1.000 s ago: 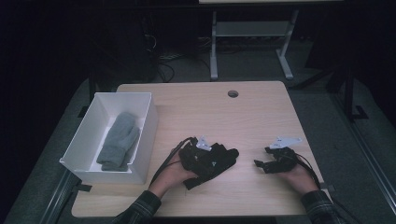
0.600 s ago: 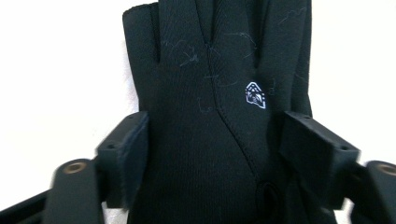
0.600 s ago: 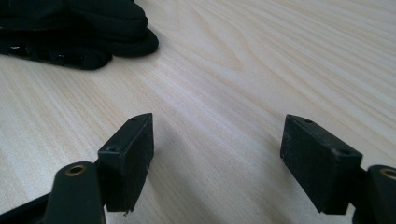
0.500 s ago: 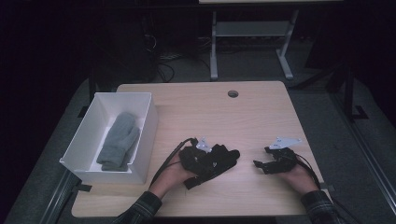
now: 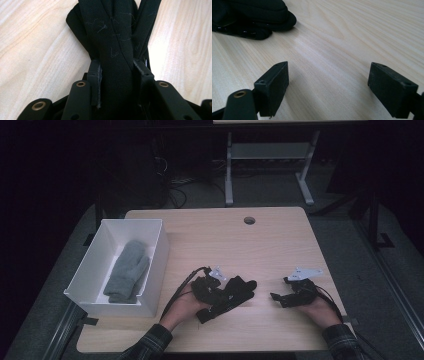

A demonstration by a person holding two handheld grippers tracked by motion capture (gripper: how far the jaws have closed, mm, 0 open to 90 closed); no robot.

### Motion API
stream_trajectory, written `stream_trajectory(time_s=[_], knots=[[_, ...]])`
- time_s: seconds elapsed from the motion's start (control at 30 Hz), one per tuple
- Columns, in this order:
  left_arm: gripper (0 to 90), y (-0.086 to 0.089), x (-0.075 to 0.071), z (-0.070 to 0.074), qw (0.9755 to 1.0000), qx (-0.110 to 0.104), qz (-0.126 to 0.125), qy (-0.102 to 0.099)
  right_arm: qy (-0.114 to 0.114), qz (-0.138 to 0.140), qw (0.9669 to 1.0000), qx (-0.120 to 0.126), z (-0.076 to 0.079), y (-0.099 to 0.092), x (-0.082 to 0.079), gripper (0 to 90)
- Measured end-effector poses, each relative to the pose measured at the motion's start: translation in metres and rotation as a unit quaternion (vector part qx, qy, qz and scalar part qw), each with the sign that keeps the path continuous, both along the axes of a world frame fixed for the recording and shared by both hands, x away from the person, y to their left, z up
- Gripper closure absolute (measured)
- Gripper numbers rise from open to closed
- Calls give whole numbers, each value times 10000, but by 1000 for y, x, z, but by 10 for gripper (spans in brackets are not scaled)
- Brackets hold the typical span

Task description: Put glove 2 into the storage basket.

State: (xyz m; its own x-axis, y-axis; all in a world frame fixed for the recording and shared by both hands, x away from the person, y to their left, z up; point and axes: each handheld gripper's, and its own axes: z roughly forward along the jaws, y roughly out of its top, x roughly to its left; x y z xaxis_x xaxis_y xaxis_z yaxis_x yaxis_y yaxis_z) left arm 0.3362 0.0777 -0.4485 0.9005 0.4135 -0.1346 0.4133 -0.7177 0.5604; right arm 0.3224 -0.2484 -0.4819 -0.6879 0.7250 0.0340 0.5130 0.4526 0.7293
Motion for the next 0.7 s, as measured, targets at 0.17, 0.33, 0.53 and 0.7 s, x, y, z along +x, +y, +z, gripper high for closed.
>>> stream_trajectory(time_s=[0.17,0.33,0.53,0.7], knots=[[641,4,3,7,9996,-157,14,218,29,-16,10000,3,0,0,0,163],[640,11,6,26,9986,-399,130,312,31,-27,10000,0,0,0,0,156],[639,20,14,53,9977,-494,364,271,41,-23,10000,-3,0,0,0,152],[639,28,19,74,9971,-530,490,242,38,-16,10000,-3,0,0,0,150]])
